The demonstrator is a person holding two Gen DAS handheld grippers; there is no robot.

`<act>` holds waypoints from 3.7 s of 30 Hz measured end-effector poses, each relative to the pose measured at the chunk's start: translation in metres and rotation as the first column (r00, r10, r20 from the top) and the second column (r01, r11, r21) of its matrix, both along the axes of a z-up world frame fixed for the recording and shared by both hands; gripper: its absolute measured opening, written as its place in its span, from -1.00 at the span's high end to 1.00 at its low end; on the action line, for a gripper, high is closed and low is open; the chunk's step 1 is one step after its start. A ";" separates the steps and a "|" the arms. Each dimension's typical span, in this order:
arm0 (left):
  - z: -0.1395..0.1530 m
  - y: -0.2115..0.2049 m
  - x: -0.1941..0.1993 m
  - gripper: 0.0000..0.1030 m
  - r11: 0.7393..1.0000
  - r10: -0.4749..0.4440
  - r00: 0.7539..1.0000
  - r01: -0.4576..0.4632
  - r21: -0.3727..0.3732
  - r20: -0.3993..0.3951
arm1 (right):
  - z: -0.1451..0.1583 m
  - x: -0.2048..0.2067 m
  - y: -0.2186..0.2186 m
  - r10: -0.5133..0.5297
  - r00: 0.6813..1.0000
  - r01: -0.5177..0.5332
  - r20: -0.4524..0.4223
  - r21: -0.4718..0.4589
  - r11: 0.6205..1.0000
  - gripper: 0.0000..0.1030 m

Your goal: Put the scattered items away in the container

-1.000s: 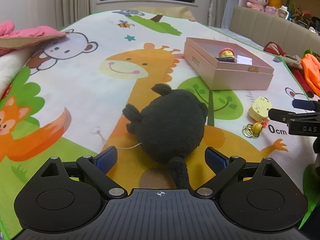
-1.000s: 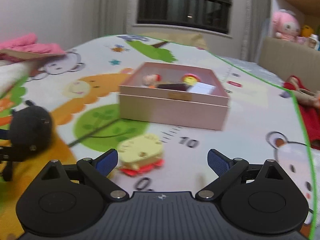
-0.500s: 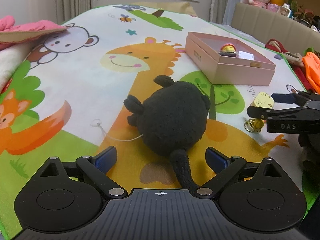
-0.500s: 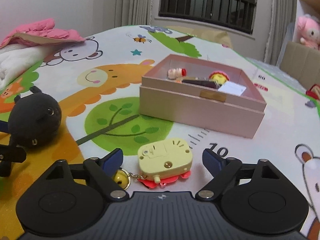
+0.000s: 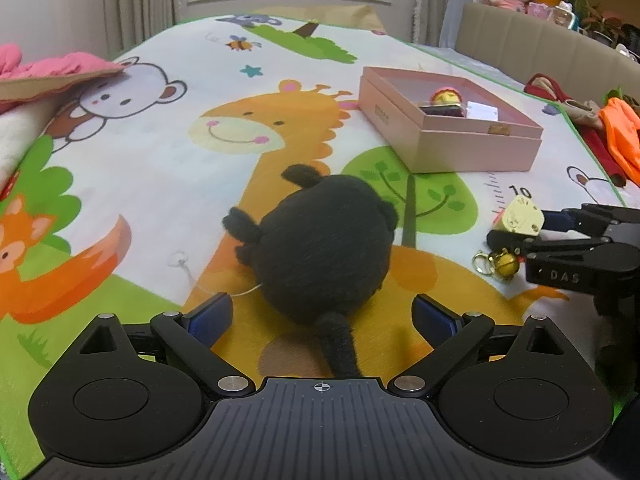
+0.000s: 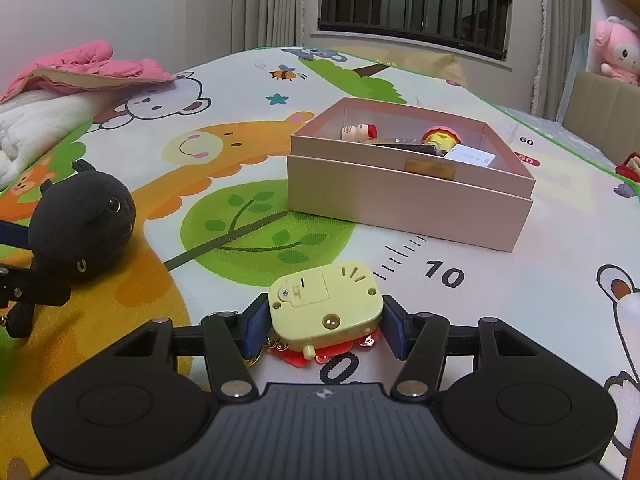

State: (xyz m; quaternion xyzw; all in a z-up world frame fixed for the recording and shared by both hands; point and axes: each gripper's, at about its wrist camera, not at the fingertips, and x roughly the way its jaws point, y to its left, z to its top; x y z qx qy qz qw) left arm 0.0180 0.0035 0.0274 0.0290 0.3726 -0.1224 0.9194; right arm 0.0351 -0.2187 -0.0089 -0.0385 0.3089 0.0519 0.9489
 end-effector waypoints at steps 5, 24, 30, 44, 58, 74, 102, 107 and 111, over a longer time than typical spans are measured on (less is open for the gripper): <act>0.000 -0.004 0.005 -0.93 0.998 -0.004 1.000 0.002 0.066 0.029 | -0.001 -0.002 0.000 -0.001 1.000 0.001 0.013 -0.001 1.000 -0.12; 0.015 0.039 0.007 -0.96 0.994 -0.011 0.999 0.014 -0.107 0.030 | -0.004 -0.004 -0.001 -0.003 0.999 0.002 0.033 0.011 1.000 -0.20; 0.008 0.017 0.023 -0.97 0.986 0.095 0.995 -0.088 -0.141 0.040 | -0.004 -0.006 -0.001 -0.011 0.999 0.011 0.039 0.004 1.000 -0.26; -0.008 0.004 0.038 -0.78 0.998 0.064 0.997 -0.063 -0.022 0.043 | 0.004 -0.008 0.009 0.040 0.997 -0.034 0.062 -0.085 0.996 -0.56; 0.005 -0.017 0.008 -0.77 0.996 -0.071 0.997 0.072 -0.048 0.025 | 0.025 -0.017 -0.008 0.106 0.994 -0.106 -0.003 -0.073 0.992 -0.07; 0.077 -0.137 0.094 -0.78 0.937 -0.343 0.898 0.350 0.027 0.275 | 0.134 0.005 -0.100 -0.014 0.971 0.016 0.241 -0.006 1.000 -0.08; 0.024 -0.138 0.161 -0.93 0.977 -0.213 0.968 0.214 0.005 0.132 | 0.072 0.141 -0.156 -0.227 0.974 0.225 -0.020 0.252 0.941 -0.45; 0.012 -0.116 0.155 -0.93 0.950 -0.244 0.967 0.252 -0.185 0.068 | 0.044 0.155 -0.167 -0.207 0.971 0.235 -0.117 0.351 0.906 -0.43; 0.012 -0.109 0.159 -0.93 0.920 -0.270 0.960 0.279 -0.274 0.073 | 0.043 0.158 -0.151 -0.225 0.968 0.251 -0.115 0.342 0.905 -0.51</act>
